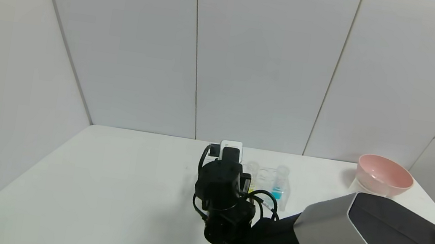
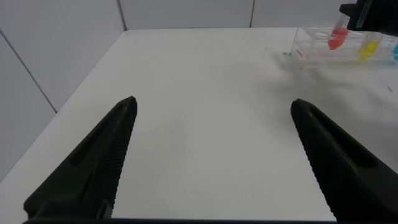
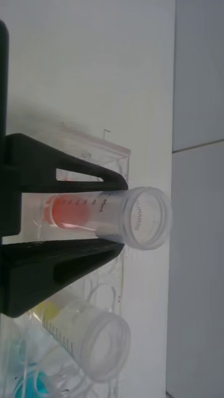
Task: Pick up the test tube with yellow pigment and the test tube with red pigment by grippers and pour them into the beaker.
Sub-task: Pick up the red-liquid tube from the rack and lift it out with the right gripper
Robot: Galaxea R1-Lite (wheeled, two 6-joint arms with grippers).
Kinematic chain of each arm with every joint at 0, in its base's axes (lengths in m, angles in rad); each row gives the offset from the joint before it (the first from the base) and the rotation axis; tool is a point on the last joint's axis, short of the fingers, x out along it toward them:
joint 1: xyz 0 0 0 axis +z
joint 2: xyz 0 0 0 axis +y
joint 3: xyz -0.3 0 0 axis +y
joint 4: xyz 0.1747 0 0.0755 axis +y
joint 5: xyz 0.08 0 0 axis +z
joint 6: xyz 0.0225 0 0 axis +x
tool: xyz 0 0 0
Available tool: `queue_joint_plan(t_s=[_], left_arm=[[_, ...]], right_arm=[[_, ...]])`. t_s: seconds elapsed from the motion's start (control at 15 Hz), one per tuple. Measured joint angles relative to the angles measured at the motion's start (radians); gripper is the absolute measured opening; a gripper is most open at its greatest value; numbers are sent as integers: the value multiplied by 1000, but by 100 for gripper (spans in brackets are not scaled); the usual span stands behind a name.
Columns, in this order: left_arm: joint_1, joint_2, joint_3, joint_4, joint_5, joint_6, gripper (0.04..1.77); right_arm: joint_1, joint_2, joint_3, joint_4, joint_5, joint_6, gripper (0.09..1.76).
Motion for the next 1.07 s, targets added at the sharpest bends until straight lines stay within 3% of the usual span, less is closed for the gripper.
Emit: queue_joint_plan(t_s=[0.73, 0.93, 1.07], left_arm=[[0, 0, 0, 0, 0, 0, 176], [0, 0, 0, 0, 0, 0, 176], [0, 0, 0, 0, 0, 0, 176]], right_arm=[[4, -231, -17, 18, 48, -113, 49], [-61, -364, 53, 56, 65, -137, 49], [-140, -478, 158, 69, 121, -151, 49]])
